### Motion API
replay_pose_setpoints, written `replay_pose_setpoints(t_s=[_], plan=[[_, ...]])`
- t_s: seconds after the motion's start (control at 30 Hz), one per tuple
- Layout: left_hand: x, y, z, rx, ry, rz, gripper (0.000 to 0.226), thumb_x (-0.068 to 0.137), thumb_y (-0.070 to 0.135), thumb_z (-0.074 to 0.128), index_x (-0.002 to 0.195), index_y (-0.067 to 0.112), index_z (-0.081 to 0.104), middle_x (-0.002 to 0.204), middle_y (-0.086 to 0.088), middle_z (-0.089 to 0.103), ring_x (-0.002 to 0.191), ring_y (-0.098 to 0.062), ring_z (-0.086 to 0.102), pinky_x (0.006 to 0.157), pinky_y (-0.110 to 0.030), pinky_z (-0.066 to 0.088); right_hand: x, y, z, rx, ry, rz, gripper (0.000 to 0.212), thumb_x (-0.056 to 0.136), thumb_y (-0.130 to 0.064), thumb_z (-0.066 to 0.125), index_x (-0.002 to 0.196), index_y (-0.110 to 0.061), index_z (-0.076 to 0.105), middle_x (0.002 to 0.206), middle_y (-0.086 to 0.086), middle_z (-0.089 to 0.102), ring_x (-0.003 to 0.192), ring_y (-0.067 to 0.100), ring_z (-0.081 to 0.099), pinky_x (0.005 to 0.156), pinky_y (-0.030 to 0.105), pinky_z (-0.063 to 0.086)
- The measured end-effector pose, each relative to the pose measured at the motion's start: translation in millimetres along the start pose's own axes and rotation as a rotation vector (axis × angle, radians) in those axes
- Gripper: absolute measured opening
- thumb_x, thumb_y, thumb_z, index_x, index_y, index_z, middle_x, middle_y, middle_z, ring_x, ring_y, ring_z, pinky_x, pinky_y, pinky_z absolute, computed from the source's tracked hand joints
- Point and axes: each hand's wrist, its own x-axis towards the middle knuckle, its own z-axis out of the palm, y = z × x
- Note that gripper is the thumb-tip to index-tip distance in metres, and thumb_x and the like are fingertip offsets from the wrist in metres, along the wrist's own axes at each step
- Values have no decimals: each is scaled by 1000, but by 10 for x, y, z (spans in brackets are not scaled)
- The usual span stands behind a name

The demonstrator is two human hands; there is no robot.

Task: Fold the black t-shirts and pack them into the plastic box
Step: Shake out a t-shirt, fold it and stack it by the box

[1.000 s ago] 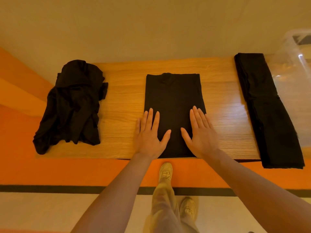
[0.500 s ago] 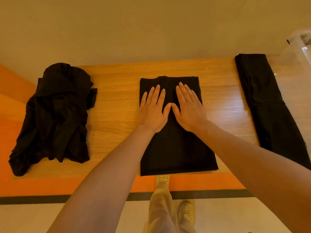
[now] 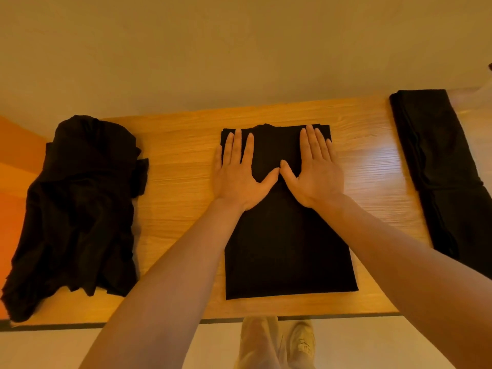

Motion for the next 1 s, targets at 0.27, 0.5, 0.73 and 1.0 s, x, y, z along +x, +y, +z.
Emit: replay_pose_setpoints(t_s=[0.27,0.5,0.73,1.0], plan=[[22,-8,-20,-46,36,11,87,88,74,13,155,20,-1,162,-3,-9,147,-17,-15,120,-43,-2,88,33,-24,-5,-29,-31,84,88,-65,5,153,-13,-4,161,3,-8,147,16,-11,120,33,-7],[-391,-123,-29,-38,95,100,74,93,60,16,155,19,7,162,-3,2,149,-17,-5,121,-41,-1,-293,264,-179,37,-71,-170,77,91,-59,6,153,-13,5,161,3,-2,147,15,-8,121,35,-2],[-1351,-145,92,-114,106,229,64,97,49,27,151,15,26,160,-5,19,148,-17,10,120,-42,7,-1277,354,-207,8,-167,-373,64,97,-51,12,153,-19,12,161,-1,6,148,12,-4,122,37,4],[-2204,-121,146,-151,41,285,61,99,50,24,152,20,25,160,1,16,148,-10,2,120,-38,7,-2037,378,-200,0,-215,-470,64,96,-55,7,152,-23,8,160,-4,2,147,10,-8,119,36,-2]])
